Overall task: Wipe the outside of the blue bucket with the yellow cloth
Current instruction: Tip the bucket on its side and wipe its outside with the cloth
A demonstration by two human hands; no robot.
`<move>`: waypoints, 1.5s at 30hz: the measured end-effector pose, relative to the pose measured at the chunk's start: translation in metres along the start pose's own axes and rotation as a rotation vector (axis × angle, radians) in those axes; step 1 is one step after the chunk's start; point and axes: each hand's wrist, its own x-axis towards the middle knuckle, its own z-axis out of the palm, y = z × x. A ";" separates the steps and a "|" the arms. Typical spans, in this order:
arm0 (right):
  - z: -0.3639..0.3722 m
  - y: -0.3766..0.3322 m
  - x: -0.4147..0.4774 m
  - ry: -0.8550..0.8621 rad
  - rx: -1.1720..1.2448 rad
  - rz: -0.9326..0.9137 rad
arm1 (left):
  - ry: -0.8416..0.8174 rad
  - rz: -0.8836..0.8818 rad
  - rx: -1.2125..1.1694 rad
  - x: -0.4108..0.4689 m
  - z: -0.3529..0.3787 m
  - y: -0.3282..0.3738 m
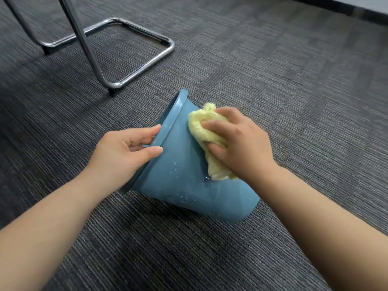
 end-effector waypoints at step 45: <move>0.014 0.052 -0.021 -0.114 -0.203 0.148 | 0.211 -0.206 -0.041 0.007 -0.017 -0.026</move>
